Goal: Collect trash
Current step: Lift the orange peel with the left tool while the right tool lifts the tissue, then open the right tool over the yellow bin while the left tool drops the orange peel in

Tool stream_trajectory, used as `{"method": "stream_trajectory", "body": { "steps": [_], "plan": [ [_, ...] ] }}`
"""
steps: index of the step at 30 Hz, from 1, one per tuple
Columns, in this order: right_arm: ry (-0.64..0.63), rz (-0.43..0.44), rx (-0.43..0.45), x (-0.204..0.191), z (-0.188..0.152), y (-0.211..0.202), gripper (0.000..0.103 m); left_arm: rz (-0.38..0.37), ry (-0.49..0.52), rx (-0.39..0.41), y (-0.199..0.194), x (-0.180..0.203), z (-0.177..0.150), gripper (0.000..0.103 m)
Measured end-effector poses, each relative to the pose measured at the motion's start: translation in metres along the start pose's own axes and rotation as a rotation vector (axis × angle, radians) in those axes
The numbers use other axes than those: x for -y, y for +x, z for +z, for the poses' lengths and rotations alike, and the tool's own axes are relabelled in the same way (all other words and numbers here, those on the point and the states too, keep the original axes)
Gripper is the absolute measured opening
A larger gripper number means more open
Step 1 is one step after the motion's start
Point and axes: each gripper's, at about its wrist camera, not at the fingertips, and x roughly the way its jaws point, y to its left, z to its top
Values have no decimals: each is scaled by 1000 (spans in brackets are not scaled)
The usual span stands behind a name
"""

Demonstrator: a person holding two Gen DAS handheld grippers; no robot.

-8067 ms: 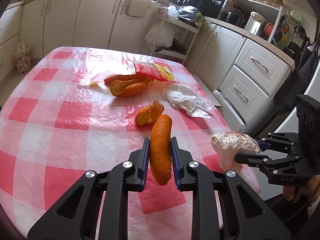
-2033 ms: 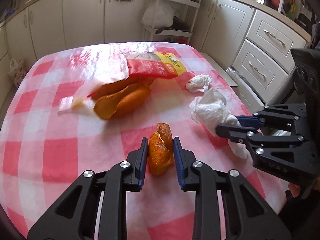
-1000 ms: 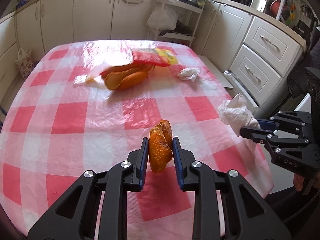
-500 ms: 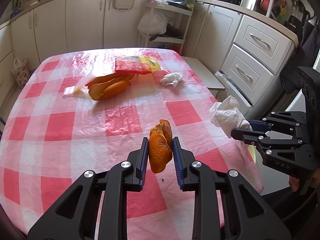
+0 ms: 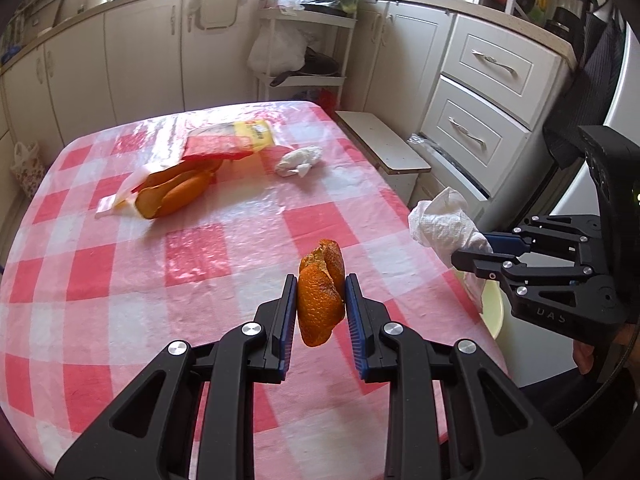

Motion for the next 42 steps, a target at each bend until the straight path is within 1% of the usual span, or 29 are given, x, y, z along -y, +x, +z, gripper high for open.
{"method": "stream_trajectory", "body": {
  "steps": [11, 18, 23, 28, 35, 38, 42],
  "plan": [
    [63, -42, -6, 29, -17, -6, 23, -44, 56, -16, 14, 37, 1, 23],
    [129, -105, -52, 56, -34, -3, 23, -78, 88, -21, 23, 64, 6, 23],
    [172, -129, -72, 70, -43, -2, 23, -101, 109, -25, 29, 81, 9, 23],
    [209, -157, -110, 80, -51, 3, 24, -121, 118, -34, 36, 93, 12, 23],
    [258, -181, -154, 95, -61, 11, 24, -156, 149, -43, 45, 119, 18, 23],
    [279, -196, -171, 103, -66, 15, 26, -164, 159, -48, 49, 129, 20, 23],
    [327, -216, -193, 117, -74, 20, 35, -174, 169, -58, 55, 139, 21, 23]
  ]
}}
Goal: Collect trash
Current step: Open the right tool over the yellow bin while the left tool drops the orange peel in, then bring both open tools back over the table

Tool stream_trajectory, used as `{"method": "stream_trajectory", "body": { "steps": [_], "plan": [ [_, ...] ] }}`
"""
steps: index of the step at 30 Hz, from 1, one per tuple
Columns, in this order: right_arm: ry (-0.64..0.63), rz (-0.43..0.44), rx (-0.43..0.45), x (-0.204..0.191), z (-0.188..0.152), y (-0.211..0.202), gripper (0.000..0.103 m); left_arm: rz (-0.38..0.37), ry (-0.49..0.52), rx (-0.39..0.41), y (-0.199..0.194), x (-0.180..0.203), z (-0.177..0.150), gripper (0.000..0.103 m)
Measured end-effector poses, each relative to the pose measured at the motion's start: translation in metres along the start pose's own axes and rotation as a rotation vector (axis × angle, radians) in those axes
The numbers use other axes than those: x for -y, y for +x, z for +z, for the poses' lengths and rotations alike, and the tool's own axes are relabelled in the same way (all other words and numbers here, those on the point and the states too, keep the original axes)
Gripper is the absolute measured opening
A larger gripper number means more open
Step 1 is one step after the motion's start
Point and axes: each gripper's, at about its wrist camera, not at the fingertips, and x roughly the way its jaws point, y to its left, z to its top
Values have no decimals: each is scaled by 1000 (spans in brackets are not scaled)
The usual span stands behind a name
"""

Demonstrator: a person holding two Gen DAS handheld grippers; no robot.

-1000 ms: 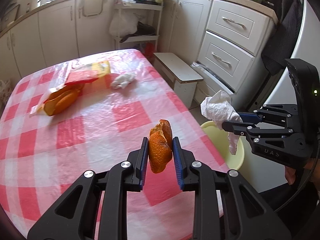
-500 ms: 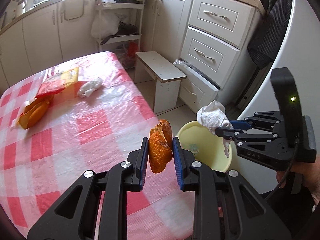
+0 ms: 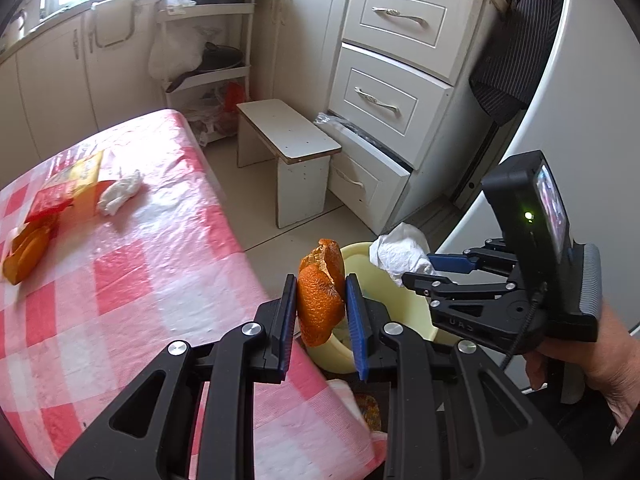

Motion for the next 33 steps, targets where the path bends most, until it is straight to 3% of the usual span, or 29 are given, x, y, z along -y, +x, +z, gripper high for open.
{"method": "stream_trajectory", "body": {
  "steps": [10, 20, 27, 33],
  "plan": [
    [90, -45, -15, 23, 0, 4, 46, -32, 12, -40, 27, 20, 9, 23],
    [38, -109, -24, 28, -11, -2, 51, -57, 35, -114, 70, 46, 30, 24],
    [85, -109, -24, 42, -12, -3, 52, -65, 57, -135, 88, 64, 36, 44],
    [65, -113, -17, 33, -12, -4, 53, -53, 33, -108, 77, 54, 31, 51]
  ]
}}
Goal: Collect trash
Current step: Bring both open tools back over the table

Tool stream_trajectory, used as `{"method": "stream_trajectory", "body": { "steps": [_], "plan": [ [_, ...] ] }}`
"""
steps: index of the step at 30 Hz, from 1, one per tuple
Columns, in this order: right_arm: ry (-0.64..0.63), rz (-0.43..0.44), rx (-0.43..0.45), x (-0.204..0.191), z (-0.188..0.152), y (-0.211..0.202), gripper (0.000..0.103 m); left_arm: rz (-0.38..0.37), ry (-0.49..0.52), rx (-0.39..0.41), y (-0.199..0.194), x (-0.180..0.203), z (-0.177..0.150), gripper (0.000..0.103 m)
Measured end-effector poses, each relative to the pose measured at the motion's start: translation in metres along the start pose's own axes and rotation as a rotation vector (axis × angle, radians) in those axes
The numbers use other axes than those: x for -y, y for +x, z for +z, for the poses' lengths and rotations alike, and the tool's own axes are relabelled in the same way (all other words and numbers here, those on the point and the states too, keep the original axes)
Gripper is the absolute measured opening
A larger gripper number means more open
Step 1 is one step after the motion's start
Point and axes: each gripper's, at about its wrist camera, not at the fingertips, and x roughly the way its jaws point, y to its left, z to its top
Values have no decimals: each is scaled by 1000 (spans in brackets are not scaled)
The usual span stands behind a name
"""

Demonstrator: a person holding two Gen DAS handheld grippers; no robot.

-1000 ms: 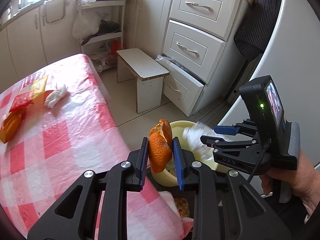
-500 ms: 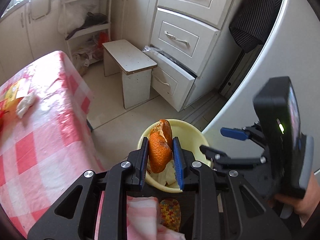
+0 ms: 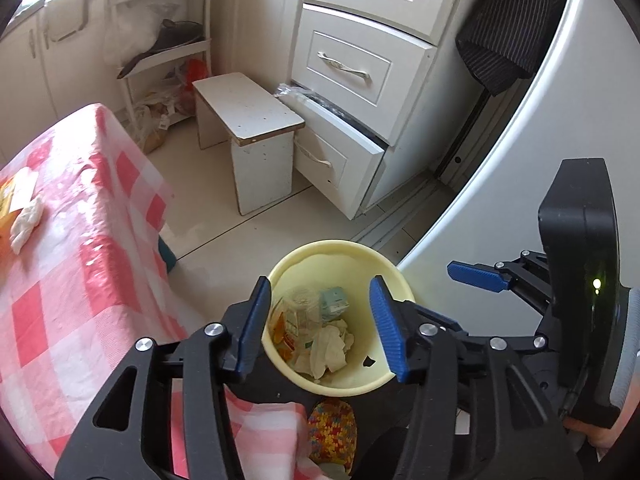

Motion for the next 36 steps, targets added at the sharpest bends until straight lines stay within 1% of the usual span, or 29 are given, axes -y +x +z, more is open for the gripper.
{"method": "stream_trajectory", "body": {
  "steps": [3, 10, 15, 17, 23, 29, 36],
  "plan": [
    [-17, -5, 11, -4, 0, -1, 56, 6, -22, 23, -11, -10, -5, 56],
    [-66, 5, 62, -18, 4, -9, 57, 26, -48, 61, -33, -32, -14, 58],
    [-109, 30, 107, -31, 9, -19, 58, 53, -70, 82, -47, -53, -19, 60],
    [-114, 61, 130, -35, 11, -24, 58, 68, -76, 93, -54, -62, -22, 60],
    [-100, 161, 189, -46, 21, -38, 59, 126, -144, 127, -79, -113, -35, 60],
    [-144, 244, 231, -78, 34, -51, 59, 217, -217, 159, -106, -177, -49, 61],
    [-239, 282, 243, -122, 44, -56, 59, 343, -287, 189, -136, -252, -57, 61]
  ]
}}
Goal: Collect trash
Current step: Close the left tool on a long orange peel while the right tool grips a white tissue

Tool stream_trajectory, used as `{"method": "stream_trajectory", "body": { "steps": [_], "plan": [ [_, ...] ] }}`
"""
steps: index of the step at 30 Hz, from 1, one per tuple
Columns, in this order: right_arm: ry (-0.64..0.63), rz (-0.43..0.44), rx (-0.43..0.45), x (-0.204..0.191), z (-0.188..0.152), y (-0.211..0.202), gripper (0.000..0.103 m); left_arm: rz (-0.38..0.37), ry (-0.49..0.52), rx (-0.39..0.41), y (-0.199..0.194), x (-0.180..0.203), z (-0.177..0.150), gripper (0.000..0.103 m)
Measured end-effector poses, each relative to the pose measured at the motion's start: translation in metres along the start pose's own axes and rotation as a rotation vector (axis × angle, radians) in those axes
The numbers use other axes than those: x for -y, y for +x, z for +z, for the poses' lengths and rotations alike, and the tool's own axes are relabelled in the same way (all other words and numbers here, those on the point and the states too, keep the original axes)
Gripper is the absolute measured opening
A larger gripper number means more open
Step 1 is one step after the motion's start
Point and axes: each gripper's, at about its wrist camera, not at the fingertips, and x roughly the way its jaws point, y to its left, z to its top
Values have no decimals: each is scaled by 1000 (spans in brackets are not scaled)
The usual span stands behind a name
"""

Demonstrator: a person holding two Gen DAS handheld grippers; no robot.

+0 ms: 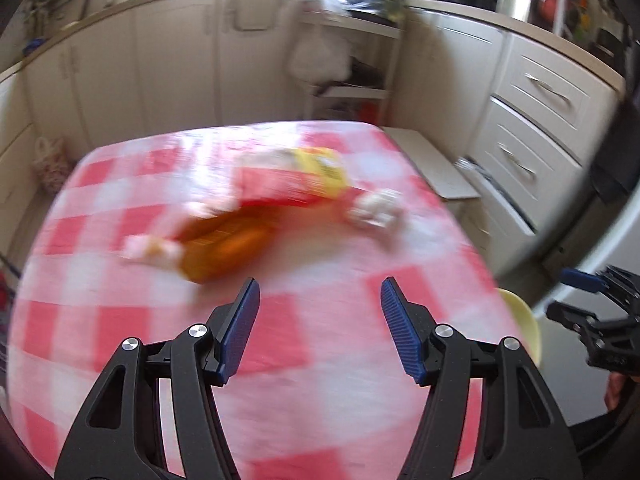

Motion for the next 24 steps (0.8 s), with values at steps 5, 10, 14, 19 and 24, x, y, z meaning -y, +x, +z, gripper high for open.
{"method": "stream_trajectory", "body": {
  "steps": [5, 10, 14, 19, 24],
  "plan": [
    [-43, 20, -4, -22, 13, 9, 58, 83, 25, -16, 14, -31, 12, 61],
    [-53, 41, -1, -37, 29, 19, 59, 115, 69, -38, 29, -39, 17, 61],
    [-60, 57, 7, -53, 44, 28, 58, 113, 78, -67, 45, -43, 19, 61],
    [-90, 42, -2, -72, 61, 48, 58, 62, 78, -100, 58, -44, 16, 51],
    [-54, 18, -7, -75, 80, 67, 58, 17, 116, -122, 58, -43, 11, 22]
  ]
}}
